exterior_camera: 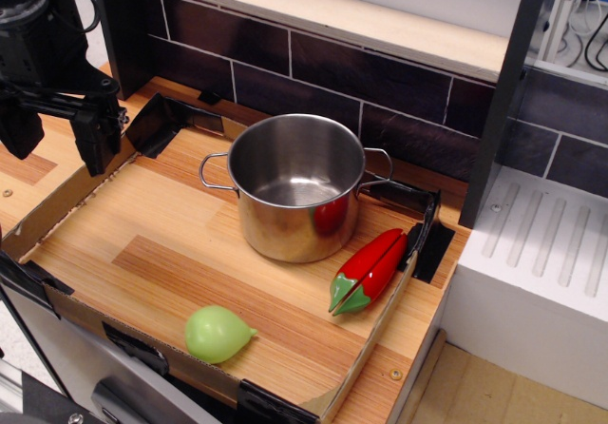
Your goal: Topple metal pot
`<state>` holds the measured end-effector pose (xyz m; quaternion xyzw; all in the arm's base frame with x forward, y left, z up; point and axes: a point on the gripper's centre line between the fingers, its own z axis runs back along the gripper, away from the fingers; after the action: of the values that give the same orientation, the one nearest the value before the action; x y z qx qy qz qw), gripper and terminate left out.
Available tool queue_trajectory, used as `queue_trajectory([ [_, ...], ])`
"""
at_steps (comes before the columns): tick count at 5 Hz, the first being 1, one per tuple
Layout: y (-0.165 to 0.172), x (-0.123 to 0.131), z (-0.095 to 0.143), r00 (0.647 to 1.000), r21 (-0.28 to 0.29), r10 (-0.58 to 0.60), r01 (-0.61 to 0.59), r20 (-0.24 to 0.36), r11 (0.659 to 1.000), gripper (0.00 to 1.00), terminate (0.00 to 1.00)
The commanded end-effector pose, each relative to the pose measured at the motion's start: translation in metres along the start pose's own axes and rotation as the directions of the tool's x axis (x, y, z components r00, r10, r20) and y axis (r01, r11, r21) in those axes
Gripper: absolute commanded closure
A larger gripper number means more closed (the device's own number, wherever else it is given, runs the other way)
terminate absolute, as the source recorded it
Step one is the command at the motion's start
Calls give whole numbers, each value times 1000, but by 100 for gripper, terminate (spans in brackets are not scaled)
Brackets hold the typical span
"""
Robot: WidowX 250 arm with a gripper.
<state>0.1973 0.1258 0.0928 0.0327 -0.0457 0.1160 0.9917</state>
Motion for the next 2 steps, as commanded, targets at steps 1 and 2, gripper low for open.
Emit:
queue_trajectory([
  [1, 0, 0, 0, 1000, 0, 0, 0, 0, 1000, 0, 0],
  [2, -15, 7, 24, 999, -24, -10, 10, 32, 1000, 0, 0],
])
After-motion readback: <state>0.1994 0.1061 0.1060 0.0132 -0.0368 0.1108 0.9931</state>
